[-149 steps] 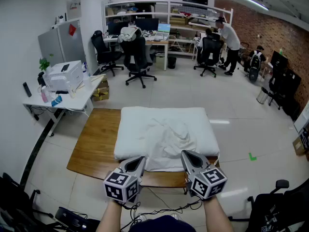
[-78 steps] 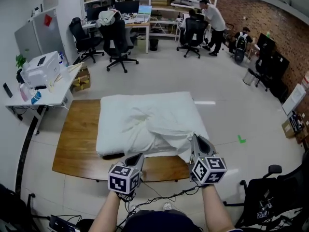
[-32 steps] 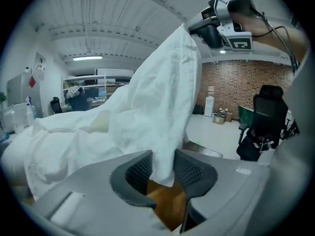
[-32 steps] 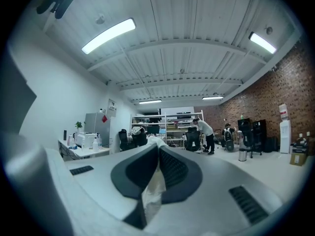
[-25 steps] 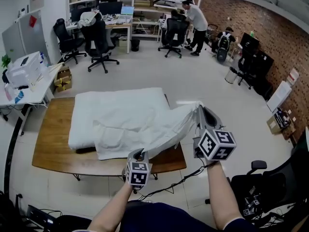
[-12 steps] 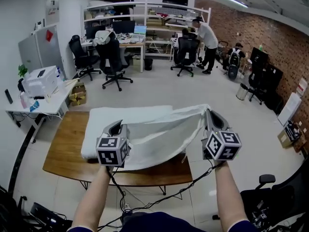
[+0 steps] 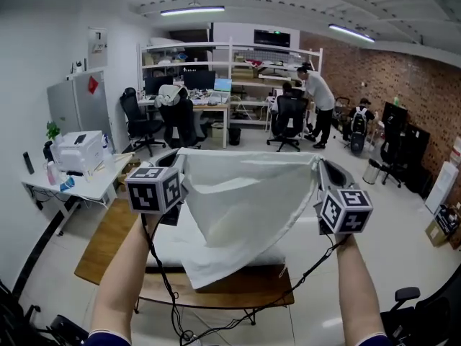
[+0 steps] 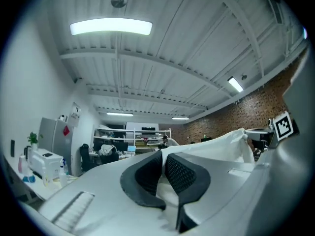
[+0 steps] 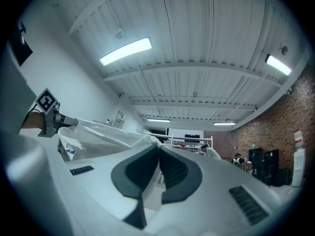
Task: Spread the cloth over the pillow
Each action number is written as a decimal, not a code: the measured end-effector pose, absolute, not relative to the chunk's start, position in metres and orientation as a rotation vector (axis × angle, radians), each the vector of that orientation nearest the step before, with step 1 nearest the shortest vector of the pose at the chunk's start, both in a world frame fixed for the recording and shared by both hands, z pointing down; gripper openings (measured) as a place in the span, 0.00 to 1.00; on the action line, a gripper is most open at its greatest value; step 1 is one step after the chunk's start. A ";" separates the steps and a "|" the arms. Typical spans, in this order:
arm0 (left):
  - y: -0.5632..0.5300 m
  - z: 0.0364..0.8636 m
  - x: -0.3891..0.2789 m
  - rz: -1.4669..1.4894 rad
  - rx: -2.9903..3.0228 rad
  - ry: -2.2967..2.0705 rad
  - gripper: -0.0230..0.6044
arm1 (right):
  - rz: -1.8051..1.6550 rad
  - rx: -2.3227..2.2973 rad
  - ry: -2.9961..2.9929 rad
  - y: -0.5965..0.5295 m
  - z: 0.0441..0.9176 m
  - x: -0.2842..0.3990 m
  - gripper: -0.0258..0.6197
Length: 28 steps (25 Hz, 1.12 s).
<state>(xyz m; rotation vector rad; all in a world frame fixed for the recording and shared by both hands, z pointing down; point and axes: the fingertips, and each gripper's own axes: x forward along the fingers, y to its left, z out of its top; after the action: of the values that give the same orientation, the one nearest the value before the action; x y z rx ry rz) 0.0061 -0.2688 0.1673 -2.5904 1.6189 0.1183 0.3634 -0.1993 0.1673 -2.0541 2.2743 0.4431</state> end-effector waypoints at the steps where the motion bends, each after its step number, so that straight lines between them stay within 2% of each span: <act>1: -0.274 0.160 0.002 0.132 -2.602 1.628 0.06 | 0.460 -2.050 2.281 -0.203 0.159 0.361 0.08; 15: -0.254 0.003 -0.034 0.257 -2.351 1.647 0.06 | 0.642 -1.939 2.258 -0.214 0.034 0.331 0.08; 22: -0.228 -0.046 -0.041 0.324 -2.266 1.596 0.06 | 0.704 -1.896 2.227 -0.208 -0.004 0.320 0.08; 28: -0.222 -0.057 -0.048 0.340 -2.224 1.613 0.06 | 0.732 -1.863 2.240 -0.206 -0.012 0.313 0.08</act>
<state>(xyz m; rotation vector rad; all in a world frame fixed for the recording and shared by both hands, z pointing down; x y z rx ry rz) -0.0482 -0.2220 -0.0573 -2.2238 1.6127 0.3396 0.3131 -0.2059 -0.0119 -1.8628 2.2403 0.7316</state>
